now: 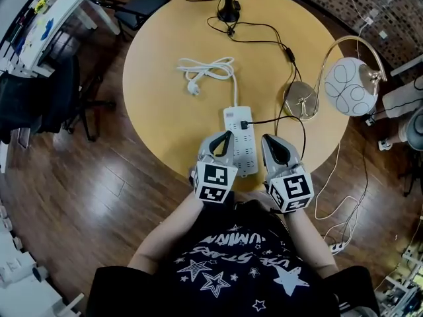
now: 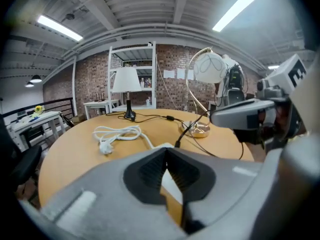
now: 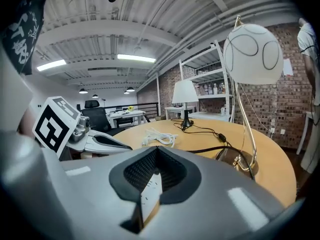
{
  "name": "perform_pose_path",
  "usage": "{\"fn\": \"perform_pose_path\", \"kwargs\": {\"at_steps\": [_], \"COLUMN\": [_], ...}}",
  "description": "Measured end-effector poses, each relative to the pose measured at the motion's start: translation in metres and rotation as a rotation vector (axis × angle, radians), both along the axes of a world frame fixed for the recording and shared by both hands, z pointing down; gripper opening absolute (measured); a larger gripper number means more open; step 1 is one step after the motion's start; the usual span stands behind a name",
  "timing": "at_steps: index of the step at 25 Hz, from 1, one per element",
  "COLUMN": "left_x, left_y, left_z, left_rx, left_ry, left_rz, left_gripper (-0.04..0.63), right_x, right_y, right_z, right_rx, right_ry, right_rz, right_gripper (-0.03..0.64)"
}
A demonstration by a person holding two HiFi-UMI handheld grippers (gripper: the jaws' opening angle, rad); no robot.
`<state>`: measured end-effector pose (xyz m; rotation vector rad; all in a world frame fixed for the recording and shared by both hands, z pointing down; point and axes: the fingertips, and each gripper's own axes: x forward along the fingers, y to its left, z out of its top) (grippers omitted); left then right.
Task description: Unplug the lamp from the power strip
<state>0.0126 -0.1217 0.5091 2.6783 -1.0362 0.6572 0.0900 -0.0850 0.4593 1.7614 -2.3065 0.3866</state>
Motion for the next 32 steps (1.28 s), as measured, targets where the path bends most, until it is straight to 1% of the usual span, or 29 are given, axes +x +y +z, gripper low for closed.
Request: {"fn": "perform_pose_path", "kwargs": {"at_steps": [4, 7, 12, 17, 19, 25, 28, 32], "left_x": [0.005, 0.008, 0.016, 0.019, 0.019, 0.017, 0.019, 0.02], "left_y": [-0.003, -0.009, -0.014, -0.019, -0.022, -0.026, -0.027, -0.026], "left_z": [0.017, 0.024, 0.037, 0.046, 0.049, 0.054, 0.057, 0.059], "left_rx": [-0.073, -0.091, -0.124, -0.15, -0.162, -0.175, -0.181, -0.159], "left_ry": [-0.026, -0.043, -0.08, -0.12, -0.131, -0.155, -0.171, -0.205], "left_rz": [0.037, 0.051, 0.071, 0.059, 0.049, 0.018, 0.024, 0.034], "left_gripper": [0.005, 0.005, 0.005, 0.005, 0.005, 0.005, 0.005, 0.005], "right_x": [-0.005, -0.01, -0.017, -0.017, -0.018, -0.028, -0.029, -0.03], "right_y": [-0.01, -0.016, -0.022, -0.03, -0.033, -0.039, -0.044, -0.052], "right_z": [0.019, 0.032, 0.057, 0.071, 0.075, 0.084, 0.086, 0.089], "right_rx": [-0.055, -0.095, -0.184, -0.223, -0.237, -0.283, -0.28, -0.279], "right_ry": [0.008, 0.011, 0.012, 0.015, 0.013, -0.004, 0.019, 0.041], "right_rz": [0.007, -0.001, -0.045, -0.081, -0.106, -0.176, -0.178, -0.172], "right_gripper": [0.009, 0.009, 0.009, 0.011, 0.025, 0.12, 0.127, 0.127]}}
